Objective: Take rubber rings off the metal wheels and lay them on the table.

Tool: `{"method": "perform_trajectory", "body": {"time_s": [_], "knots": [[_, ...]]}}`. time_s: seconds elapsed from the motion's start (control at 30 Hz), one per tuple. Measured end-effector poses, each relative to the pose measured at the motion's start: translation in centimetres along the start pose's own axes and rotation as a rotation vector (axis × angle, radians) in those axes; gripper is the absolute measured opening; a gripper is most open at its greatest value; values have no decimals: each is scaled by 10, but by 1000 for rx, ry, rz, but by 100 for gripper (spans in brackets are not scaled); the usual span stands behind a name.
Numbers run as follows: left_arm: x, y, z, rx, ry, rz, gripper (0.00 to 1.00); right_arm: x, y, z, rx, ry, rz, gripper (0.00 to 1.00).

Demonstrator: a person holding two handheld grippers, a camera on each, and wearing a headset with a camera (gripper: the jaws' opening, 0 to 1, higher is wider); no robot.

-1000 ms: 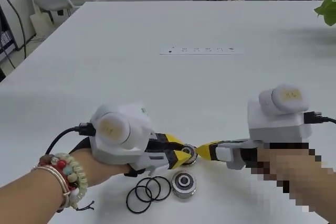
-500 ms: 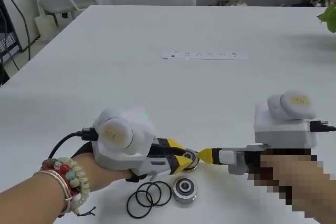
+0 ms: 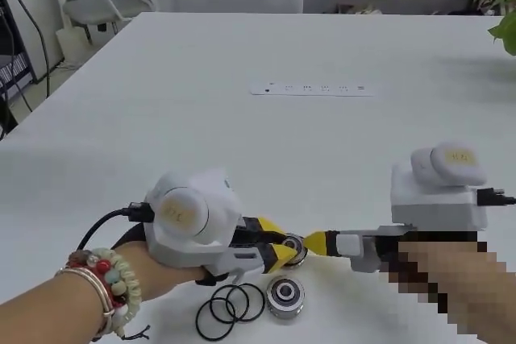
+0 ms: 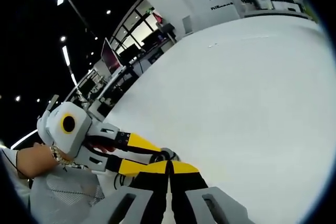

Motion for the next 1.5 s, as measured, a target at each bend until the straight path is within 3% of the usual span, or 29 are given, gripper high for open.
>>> {"method": "perform_trajectory", "body": {"time_s": [0.47, 0.57, 0.67, 0.7, 0.73, 0.77, 0.83, 1.13, 1.3, 1.4, 1.5], "knots": [[0, 0, 0, -4, 6, 0, 8, 1, -7, -2, -38, -1, 0, 0], [0, 0, 0, -4, 6, 0, 8, 2, -12, -2, -89, -9, 15, 0], [0, 1, 0, -5, 8, 0, 8, 3, -20, -7, -94, 18, -25, 0], [0, 0, 0, -7, 9, -3, 8, 1, -25, -3, -91, -28, -57, 0], [0, 0, 0, -8, 9, -3, 8, 3, -27, -11, -125, 35, -51, 0], [0, 0, 0, -8, 9, -3, 8, 3, -29, -11, -106, 21, -45, 0], [0, 0, 0, -10, 11, -3, 8, 5, -27, -10, -139, 17, -25, 0], [0, 0, 0, -37, 26, 2, 8, 1, -19, -6, -99, 8, -10, 0], [1, -1, -2, -41, 4, 7, 9, 2, -17, -4, -88, 1, -1, 0], [-1, -1, -2, -13, -20, 9, 10, 1, -18, -5, -100, 1, 5, 0], [-5, -3, -5, -15, -8, 19, 12, 1, -17, -5, -103, 1, 5, 0]]}}
Point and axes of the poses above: the centre of the closed fingertips' face, and the gripper's own axes: x roughly forward along the fingers, y roughly to its right, z roughly out of its underside, the point moved 4 cm from there along -x, roughly backward along the fingers, and after that the axes turned 8 degrees about -y, right-handed, at the moved point
